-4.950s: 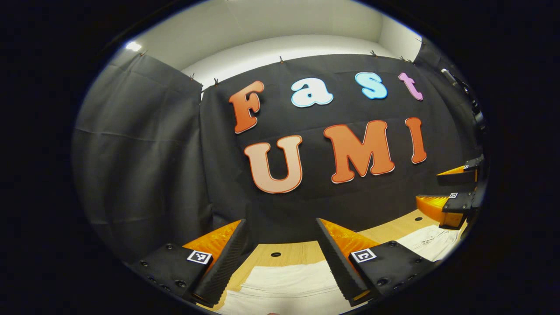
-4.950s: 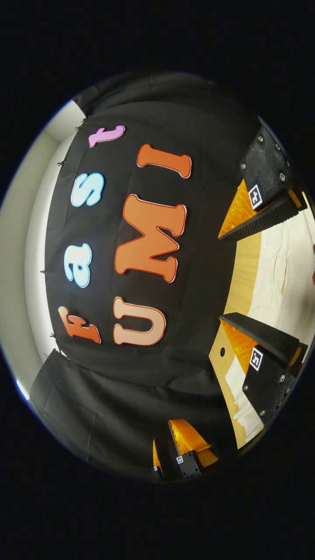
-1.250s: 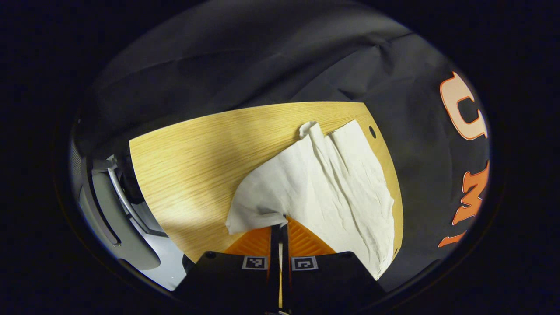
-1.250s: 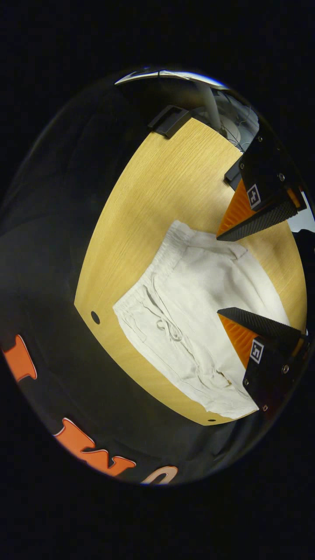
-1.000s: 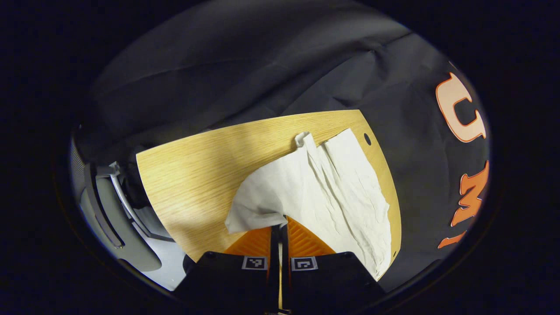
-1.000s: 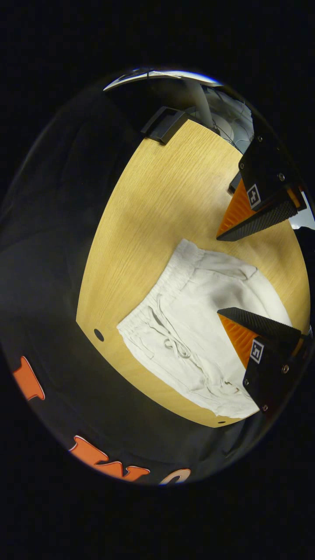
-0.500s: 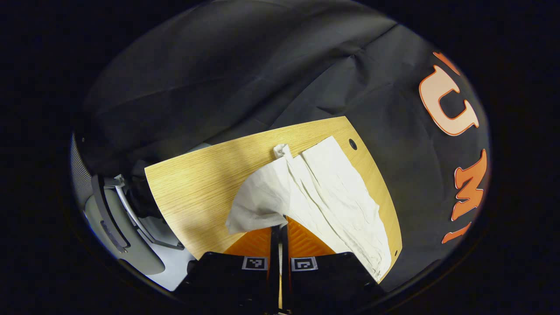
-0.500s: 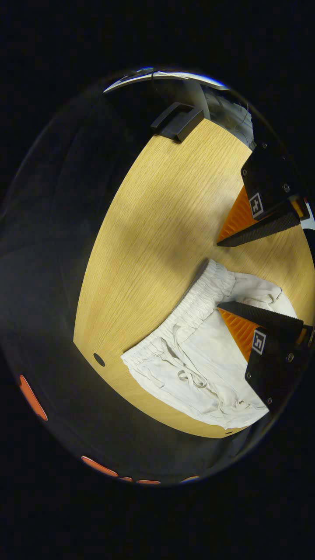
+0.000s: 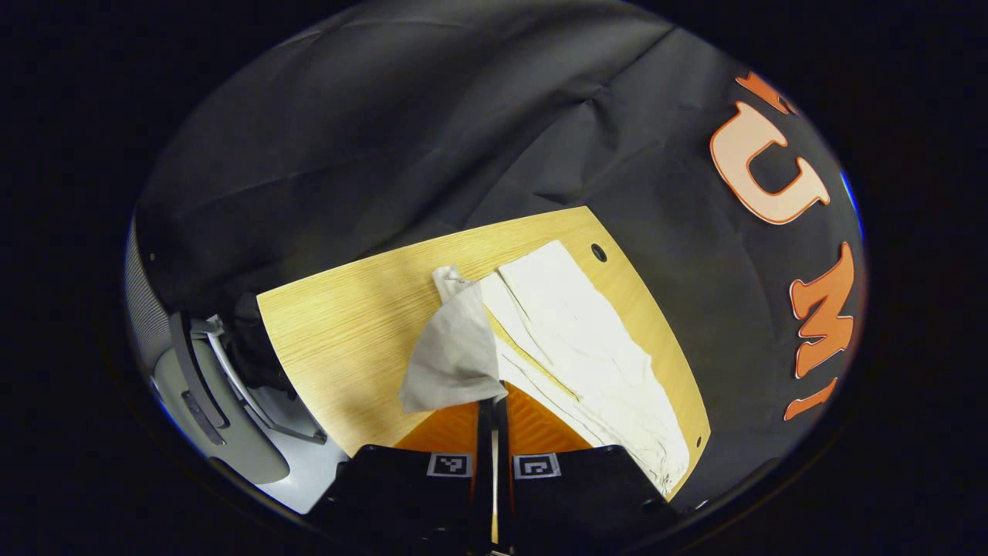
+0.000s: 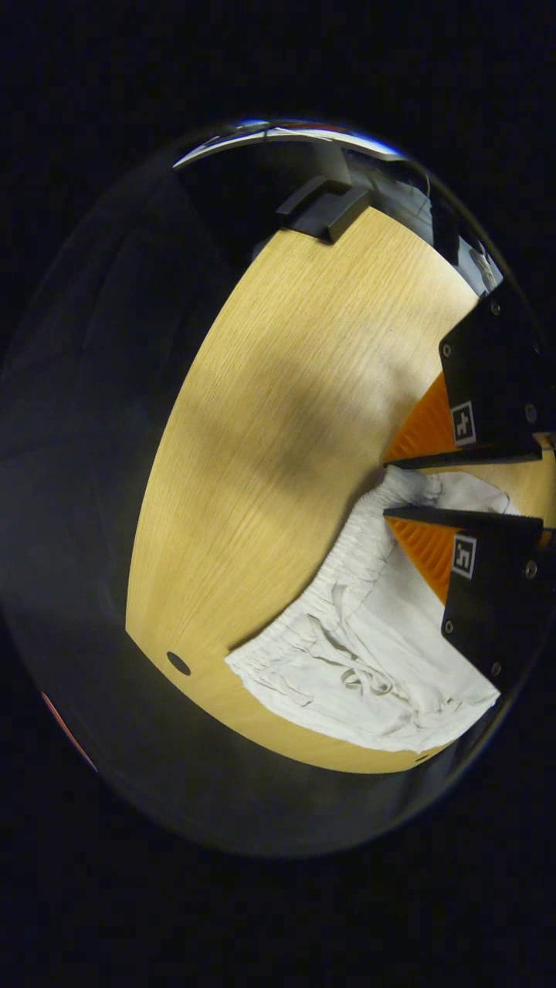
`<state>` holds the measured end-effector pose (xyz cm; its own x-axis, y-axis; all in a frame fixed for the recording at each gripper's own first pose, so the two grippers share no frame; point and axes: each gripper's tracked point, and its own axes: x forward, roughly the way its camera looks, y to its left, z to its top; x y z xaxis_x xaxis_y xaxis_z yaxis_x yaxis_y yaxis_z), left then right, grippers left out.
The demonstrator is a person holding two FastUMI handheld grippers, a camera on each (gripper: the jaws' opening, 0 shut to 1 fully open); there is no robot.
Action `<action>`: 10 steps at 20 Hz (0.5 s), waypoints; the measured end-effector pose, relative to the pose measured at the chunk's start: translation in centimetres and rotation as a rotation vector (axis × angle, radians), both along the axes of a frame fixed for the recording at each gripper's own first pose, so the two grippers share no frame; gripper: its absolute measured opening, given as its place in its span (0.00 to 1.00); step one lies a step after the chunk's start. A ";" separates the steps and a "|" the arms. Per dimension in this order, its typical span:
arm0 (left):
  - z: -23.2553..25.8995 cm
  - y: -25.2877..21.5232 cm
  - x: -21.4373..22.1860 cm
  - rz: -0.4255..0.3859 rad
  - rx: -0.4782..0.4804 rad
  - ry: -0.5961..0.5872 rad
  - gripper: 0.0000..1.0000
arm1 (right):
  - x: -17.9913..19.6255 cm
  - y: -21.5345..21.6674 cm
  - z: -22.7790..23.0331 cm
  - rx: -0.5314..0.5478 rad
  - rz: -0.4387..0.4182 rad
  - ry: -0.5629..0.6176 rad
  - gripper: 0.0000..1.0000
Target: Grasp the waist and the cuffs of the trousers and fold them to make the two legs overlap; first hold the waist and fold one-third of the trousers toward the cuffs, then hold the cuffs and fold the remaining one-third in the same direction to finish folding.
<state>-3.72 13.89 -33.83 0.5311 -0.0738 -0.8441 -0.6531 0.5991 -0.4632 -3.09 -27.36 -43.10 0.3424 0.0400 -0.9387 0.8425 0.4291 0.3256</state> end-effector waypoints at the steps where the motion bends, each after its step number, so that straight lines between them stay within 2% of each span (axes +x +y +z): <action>1: 0.4 0.2 0.4 -0.005 0.006 -0.003 0.06 | 0.0 -0.2 0.0 0.025 -0.025 -0.022 0.18; 5: 1.1 0.7 2.0 -0.026 0.009 -0.020 0.06 | 0.4 -0.6 1.4 0.067 -0.070 -0.067 0.07; 10: 1.0 0.7 4.9 -0.095 0.006 -0.036 0.06 | 1.8 -1.1 4.9 0.050 -0.070 -0.110 0.06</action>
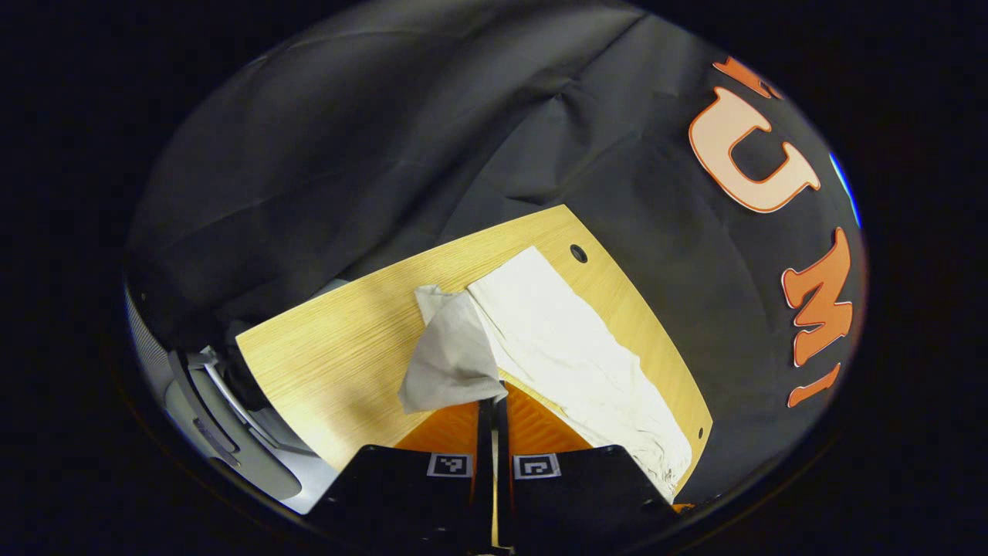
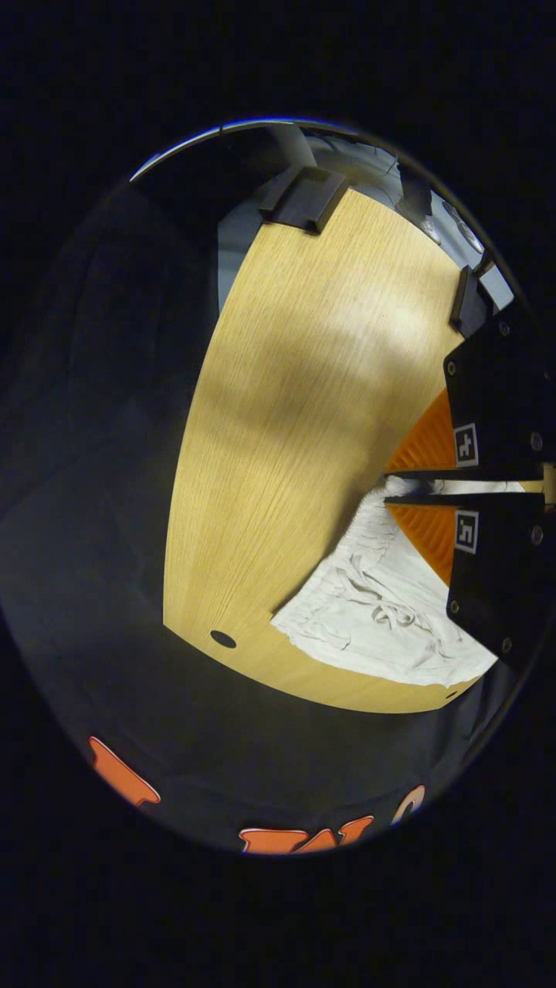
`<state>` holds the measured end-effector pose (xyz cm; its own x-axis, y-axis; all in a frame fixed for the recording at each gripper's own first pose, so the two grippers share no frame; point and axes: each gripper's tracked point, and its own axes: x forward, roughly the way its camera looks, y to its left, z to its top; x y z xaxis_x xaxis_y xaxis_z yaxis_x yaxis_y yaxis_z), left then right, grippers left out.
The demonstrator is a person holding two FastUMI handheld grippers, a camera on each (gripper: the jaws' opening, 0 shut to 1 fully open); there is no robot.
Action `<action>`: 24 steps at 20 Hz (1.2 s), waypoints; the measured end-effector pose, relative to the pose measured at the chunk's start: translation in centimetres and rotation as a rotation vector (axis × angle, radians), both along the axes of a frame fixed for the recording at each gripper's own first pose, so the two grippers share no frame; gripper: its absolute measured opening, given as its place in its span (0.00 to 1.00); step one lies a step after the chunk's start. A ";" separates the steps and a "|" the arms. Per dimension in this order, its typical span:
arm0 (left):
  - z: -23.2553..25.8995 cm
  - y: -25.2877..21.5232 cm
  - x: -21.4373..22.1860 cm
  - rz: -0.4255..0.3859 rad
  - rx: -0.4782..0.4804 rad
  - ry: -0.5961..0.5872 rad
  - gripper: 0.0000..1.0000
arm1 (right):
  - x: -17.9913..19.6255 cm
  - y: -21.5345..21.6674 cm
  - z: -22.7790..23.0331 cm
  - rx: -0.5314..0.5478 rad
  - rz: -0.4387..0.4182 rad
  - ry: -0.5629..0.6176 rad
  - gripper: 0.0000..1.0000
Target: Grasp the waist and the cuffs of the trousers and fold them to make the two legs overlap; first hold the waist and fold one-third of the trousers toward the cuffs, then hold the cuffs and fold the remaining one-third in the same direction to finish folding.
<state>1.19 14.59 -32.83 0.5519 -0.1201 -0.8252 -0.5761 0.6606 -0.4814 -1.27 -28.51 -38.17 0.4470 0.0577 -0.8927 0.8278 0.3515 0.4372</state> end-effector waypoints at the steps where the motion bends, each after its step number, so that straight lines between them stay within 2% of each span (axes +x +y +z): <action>1: -0.1 0.1 0.7 -0.015 0.001 -0.005 0.06 | 0.4 -0.1 0.6 -0.009 0.005 -0.005 0.06; 6: -0.4 0.3 3.9 -0.109 0.007 -0.004 0.06 | 2.7 0.0 3.1 -0.044 0.022 -0.007 0.06; 13: -0.4 1.7 10.0 -0.307 0.081 -0.007 0.06 | 7.3 0.1 6.5 -0.058 0.048 -0.015 0.06; 19: -2.2 1.8 16.4 -0.484 0.137 0.015 0.06 | 11.6 0.3 7.2 -0.046 0.067 -0.009 0.06; 24: -4.1 1.4 21.1 -0.556 0.170 0.010 0.06 | 16.2 0.1 7.5 -0.019 0.056 -0.032 0.06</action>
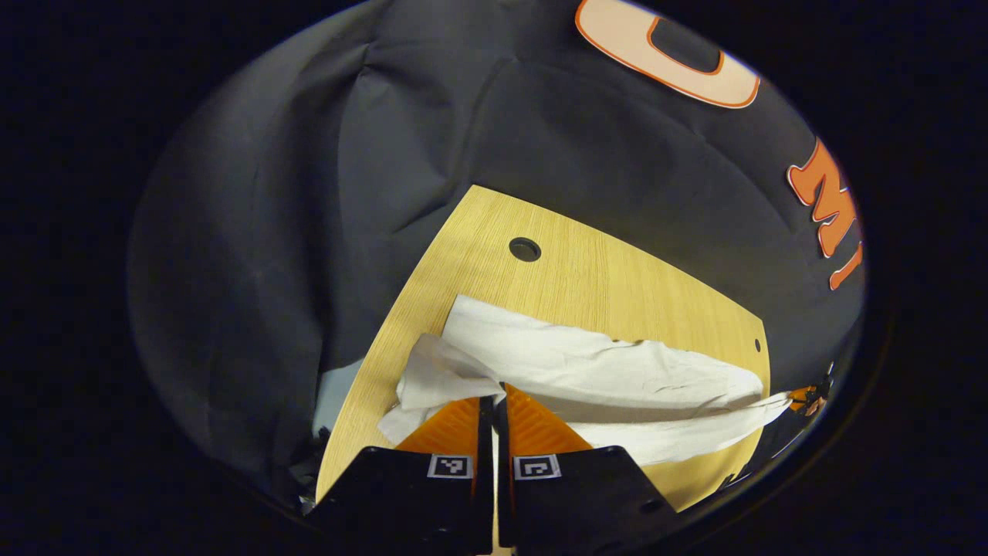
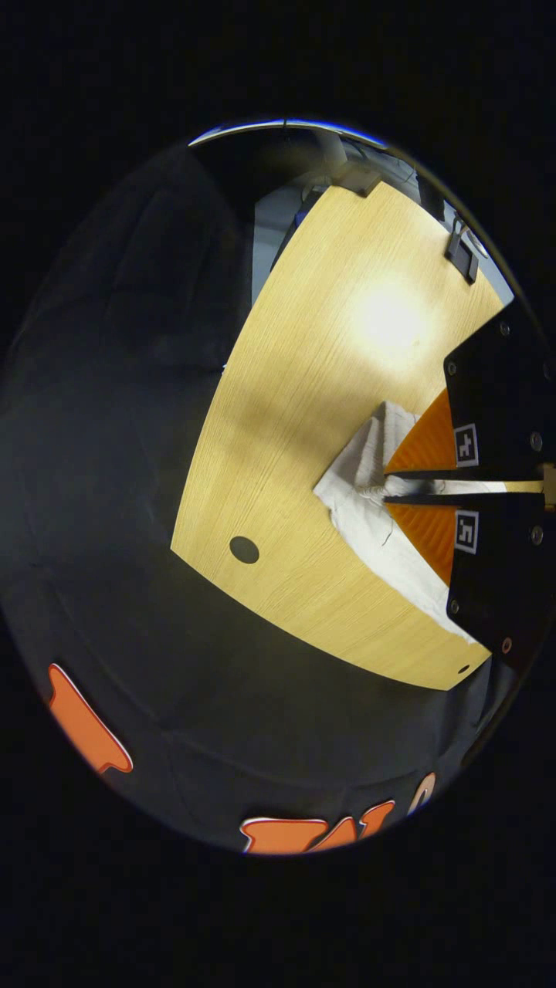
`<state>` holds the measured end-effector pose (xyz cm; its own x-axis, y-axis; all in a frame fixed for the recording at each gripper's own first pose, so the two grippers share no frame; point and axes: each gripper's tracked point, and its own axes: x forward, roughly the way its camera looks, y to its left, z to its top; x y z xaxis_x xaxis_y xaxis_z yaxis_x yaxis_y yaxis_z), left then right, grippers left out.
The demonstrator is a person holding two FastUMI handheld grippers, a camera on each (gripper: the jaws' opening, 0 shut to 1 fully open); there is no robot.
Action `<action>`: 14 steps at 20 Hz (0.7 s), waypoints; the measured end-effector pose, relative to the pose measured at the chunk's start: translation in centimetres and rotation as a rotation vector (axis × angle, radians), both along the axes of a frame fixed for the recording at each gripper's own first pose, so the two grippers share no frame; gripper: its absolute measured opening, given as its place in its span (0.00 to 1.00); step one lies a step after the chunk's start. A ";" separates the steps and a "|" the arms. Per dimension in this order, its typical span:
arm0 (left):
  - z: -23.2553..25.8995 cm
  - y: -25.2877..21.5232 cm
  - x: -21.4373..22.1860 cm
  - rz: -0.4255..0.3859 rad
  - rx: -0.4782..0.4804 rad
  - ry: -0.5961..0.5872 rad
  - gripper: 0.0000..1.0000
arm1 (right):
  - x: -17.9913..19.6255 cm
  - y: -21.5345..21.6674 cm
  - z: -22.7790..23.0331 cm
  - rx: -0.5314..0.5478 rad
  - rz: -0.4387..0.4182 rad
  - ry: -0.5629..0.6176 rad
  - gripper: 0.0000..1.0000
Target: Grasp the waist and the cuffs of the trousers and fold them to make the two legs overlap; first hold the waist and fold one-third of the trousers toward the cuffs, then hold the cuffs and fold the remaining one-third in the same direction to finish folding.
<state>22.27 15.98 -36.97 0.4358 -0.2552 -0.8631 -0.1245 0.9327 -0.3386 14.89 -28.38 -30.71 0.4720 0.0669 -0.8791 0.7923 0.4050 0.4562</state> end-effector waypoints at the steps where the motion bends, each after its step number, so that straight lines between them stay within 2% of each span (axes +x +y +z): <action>1: -0.6 -0.3 1.2 -0.001 -0.005 -0.006 0.06 | 1.0 0.0 -0.2 0.005 0.001 -0.005 0.06; 5: -2.9 -0.8 4.4 0.031 -0.022 -0.005 0.06 | 4.6 0.4 -1.1 0.044 -0.003 -0.031 0.06; 9: -4.1 -0.7 5.8 0.076 -0.008 -0.006 0.05 | 8.1 0.5 -1.2 0.083 -0.038 -0.115 0.06; 11: -4.7 -0.9 6.3 0.129 -0.027 0.013 0.06 | 8.4 0.3 -2.1 0.092 -0.056 -0.103 0.06; 14: -4.6 -0.4 6.9 0.259 -0.096 0.042 0.06 | 9.0 0.1 -2.9 0.116 -0.084 -0.090 0.06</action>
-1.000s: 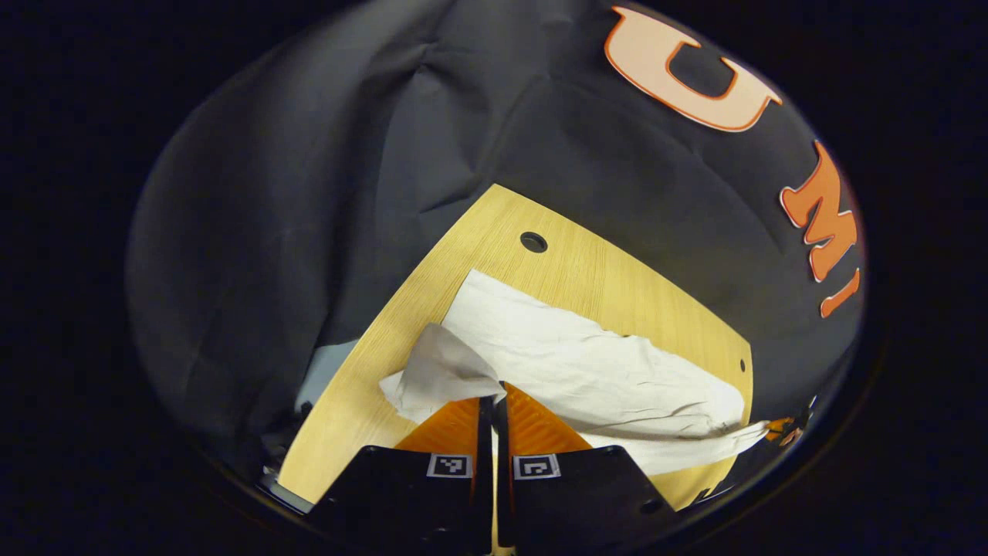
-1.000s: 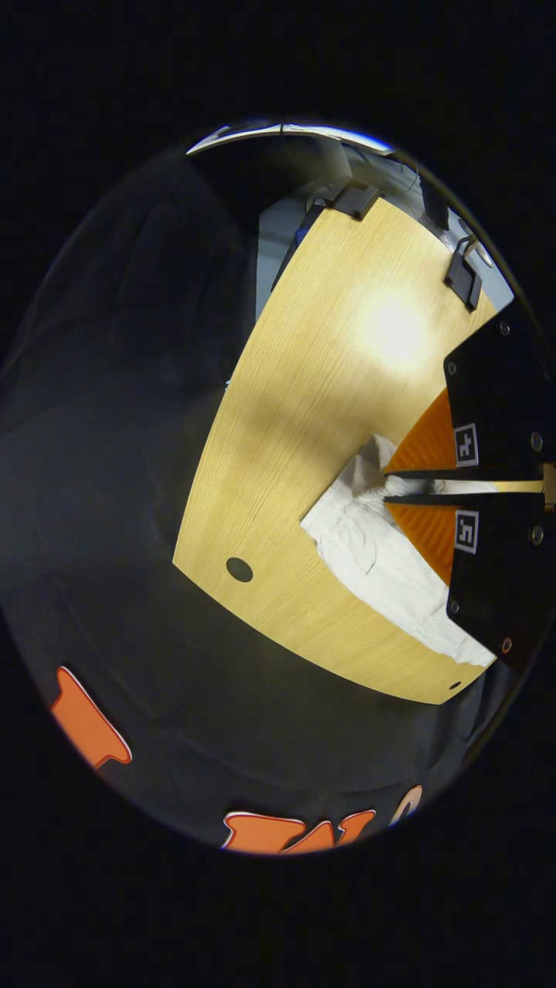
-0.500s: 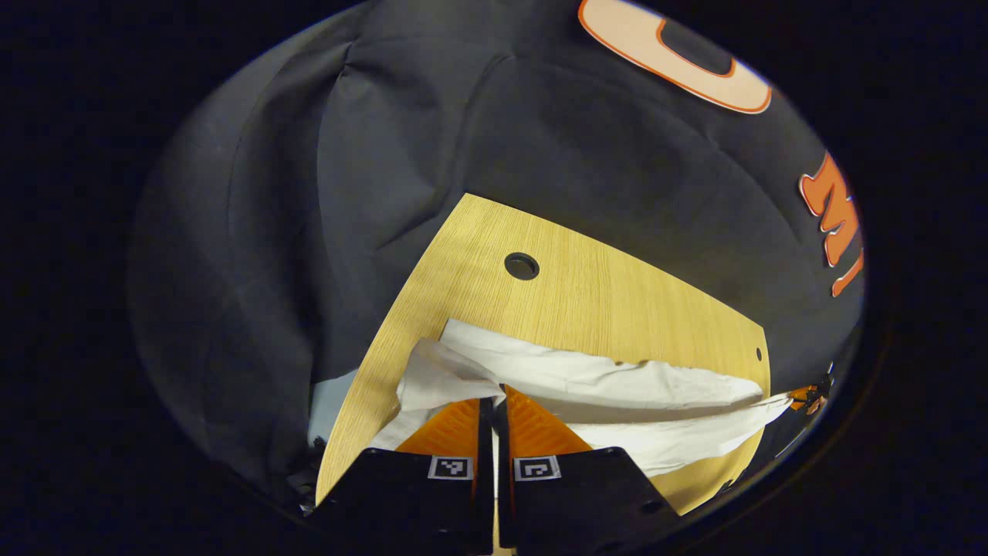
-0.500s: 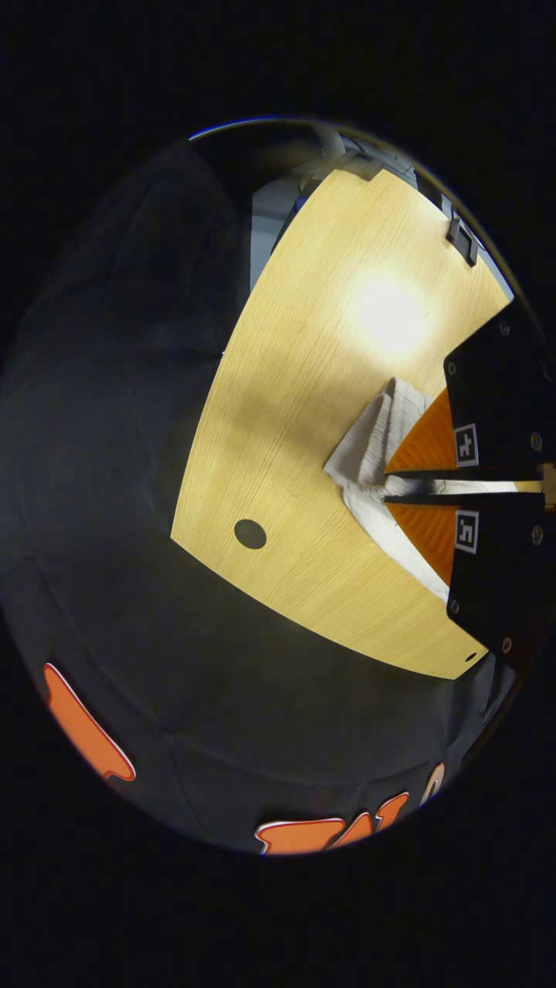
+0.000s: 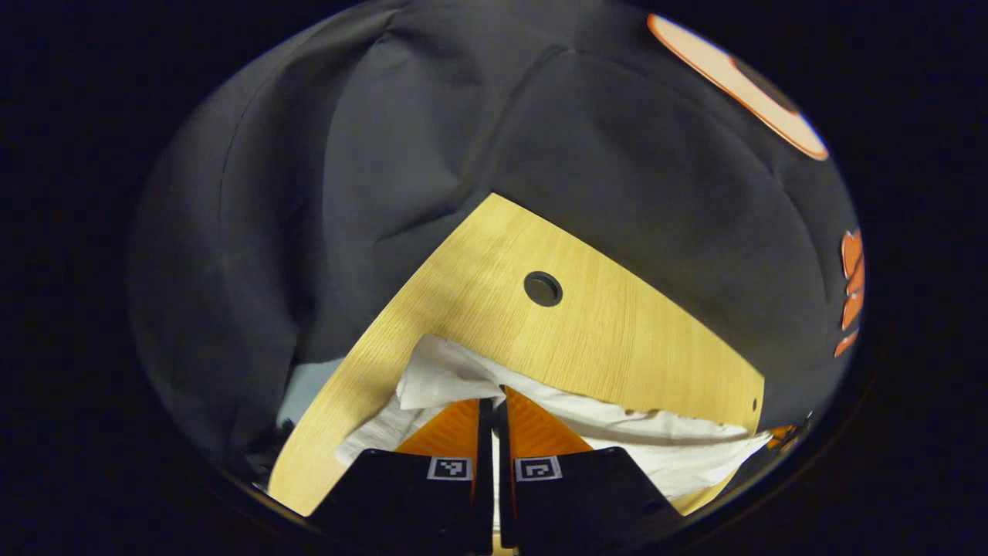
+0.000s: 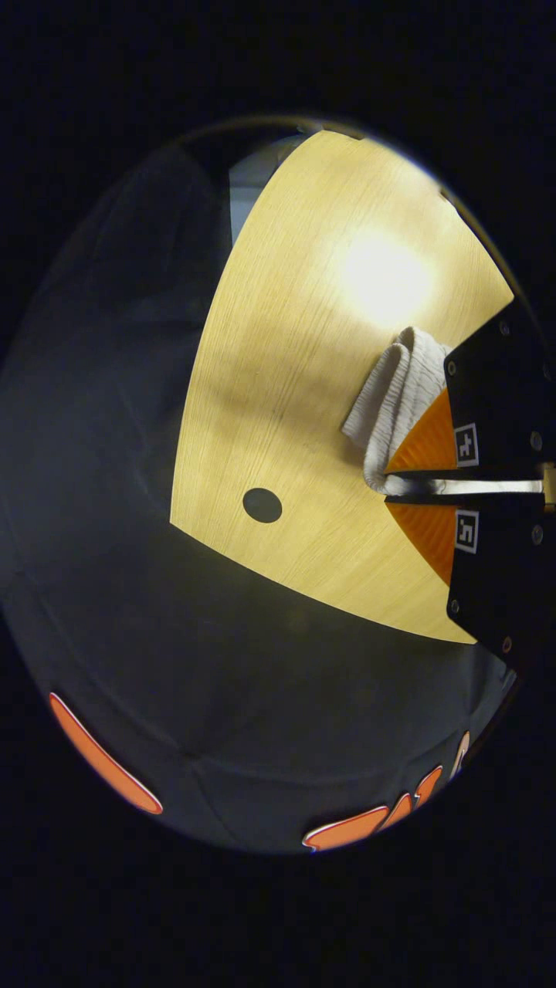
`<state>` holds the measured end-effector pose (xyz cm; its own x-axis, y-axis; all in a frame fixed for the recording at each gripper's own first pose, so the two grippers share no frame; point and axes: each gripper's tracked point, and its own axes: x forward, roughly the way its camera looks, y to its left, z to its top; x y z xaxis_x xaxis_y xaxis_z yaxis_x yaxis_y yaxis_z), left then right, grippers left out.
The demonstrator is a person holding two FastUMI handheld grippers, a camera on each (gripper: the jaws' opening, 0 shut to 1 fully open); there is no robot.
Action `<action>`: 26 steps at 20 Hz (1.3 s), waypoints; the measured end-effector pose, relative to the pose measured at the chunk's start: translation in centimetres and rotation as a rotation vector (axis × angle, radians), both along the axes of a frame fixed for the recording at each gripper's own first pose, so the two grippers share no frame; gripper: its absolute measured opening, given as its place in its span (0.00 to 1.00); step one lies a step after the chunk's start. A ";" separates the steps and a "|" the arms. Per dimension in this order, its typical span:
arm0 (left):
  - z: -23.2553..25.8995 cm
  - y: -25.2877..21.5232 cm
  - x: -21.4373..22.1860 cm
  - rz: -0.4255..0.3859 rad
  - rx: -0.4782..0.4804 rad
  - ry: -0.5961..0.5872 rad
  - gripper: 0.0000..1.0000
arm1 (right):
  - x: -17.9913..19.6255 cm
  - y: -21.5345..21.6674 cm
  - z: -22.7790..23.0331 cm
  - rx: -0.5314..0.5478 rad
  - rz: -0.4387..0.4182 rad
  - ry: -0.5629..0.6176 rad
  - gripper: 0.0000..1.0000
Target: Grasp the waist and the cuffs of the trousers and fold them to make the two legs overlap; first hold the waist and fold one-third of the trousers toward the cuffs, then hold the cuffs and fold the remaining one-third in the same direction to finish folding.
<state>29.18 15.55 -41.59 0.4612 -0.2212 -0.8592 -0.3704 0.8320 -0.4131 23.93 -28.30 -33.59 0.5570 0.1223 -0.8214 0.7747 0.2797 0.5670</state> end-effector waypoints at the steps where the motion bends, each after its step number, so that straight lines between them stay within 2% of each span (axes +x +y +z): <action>1: 0.2 0.1 0.0 0.032 -0.017 0.013 0.07 | 0.3 -0.1 -0.1 0.010 -0.015 0.001 0.06; 4: 0.7 -0.4 0.0 0.046 -0.032 -0.009 0.09 | 1.4 0.3 -0.3 0.038 -0.035 -0.028 0.06; 5: 1.2 -0.1 0.5 0.052 -0.015 -0.032 0.24 | 1.6 0.3 -0.3 0.036 -0.034 -0.041 0.09; 6: 1.8 0.5 1.0 0.056 0.013 -0.062 0.27 | 1.6 0.1 -0.2 0.014 -0.030 -0.046 0.11; 7: 2.5 1.0 1.4 0.056 0.040 -0.084 0.40 | 1.9 -0.2 0.2 -0.009 -0.022 -0.060 0.19; 8: 3.1 1.1 1.5 0.044 0.057 -0.098 0.52 | 1.9 -0.4 0.2 -0.027 -0.009 -0.066 0.22; 11: 5.2 0.8 0.9 -0.020 0.096 -0.116 0.90 | 0.2 -1.0 0.0 -0.088 0.038 -0.045 0.45; 12: 6.1 0.6 0.7 -0.037 0.108 -0.129 0.95 | -0.4 -1.3 -0.3 -0.110 0.054 -0.034 0.39; 13: 6.6 0.4 0.5 -0.057 0.117 -0.135 1.00 | -1.0 -1.5 -0.5 -0.126 0.062 -0.025 0.59; 14: 7.1 0.0 0.1 -0.087 0.123 -0.132 0.99 | -1.5 -1.7 -0.2 -0.128 0.060 -0.029 0.63; 15: 7.4 -0.4 -0.3 -0.116 0.140 -0.137 1.00 | -1.8 -1.6 -0.6 -0.124 0.058 -0.020 0.62; 16: 8.0 -0.8 -0.5 -0.146 0.158 -0.143 1.00 | -2.5 -1.5 -0.7 -0.120 0.063 -0.006 0.74; 17: 8.6 -1.3 -0.7 -0.174 0.177 -0.152 1.00 | -3.4 -1.7 -0.7 -0.127 0.074 0.008 0.78; 20: 9.9 -2.7 -1.2 -0.231 0.191 -0.171 0.99 | -5.7 -1.7 -1.9 -0.156 0.109 0.058 0.83; 26: 13.1 -6.1 -3.5 -0.341 0.251 -0.220 0.99 | -8.8 0.1 -5.4 -0.114 0.167 0.144 0.90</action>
<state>25.66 9.43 -28.54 0.5754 -0.1893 -0.7956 0.0146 0.9751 -0.2215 15.17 -28.18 -38.99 0.4130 0.1048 -0.9047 0.7828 0.4669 0.4115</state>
